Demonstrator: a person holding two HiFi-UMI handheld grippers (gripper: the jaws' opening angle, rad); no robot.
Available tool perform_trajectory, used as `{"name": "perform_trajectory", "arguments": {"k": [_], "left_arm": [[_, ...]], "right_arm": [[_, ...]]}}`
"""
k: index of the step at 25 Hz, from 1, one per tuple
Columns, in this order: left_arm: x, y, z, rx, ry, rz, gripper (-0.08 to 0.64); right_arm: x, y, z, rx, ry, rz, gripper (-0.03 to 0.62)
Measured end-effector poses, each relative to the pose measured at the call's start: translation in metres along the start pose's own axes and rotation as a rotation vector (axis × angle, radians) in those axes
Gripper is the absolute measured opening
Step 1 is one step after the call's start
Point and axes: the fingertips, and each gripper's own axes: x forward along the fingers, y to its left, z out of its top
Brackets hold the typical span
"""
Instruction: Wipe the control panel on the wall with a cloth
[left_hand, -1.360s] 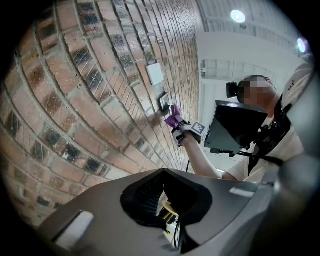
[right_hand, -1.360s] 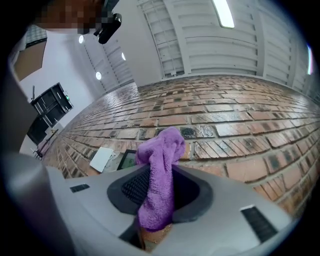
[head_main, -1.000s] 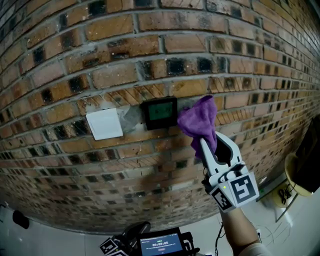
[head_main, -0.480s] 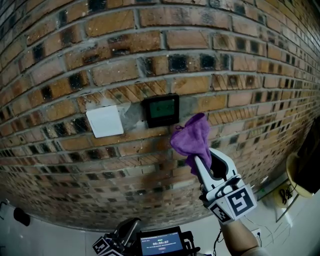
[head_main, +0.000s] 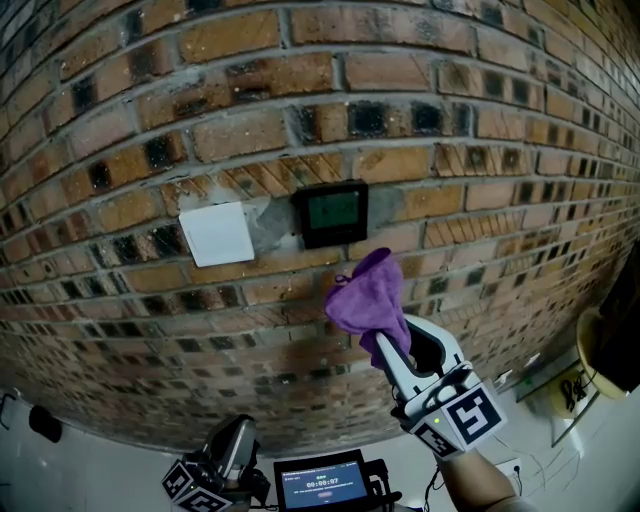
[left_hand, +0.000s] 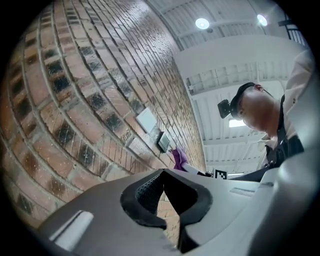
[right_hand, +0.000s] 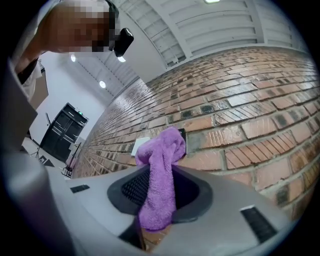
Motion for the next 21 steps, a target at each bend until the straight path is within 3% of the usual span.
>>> {"name": "perform_trajectory", "arguments": {"k": [6,21], "left_arm": [[0.01,-0.005,0.013,0.035,-0.016,-0.018,0.002],[-0.008,-0.006,-0.025,-0.06,0.035,0.006,0.002]], "right_arm": [[0.001,0.008,-0.003,0.007,0.01,0.024,0.122],[-0.002,0.009,-0.007,0.0,0.029,0.018,0.121]]}}
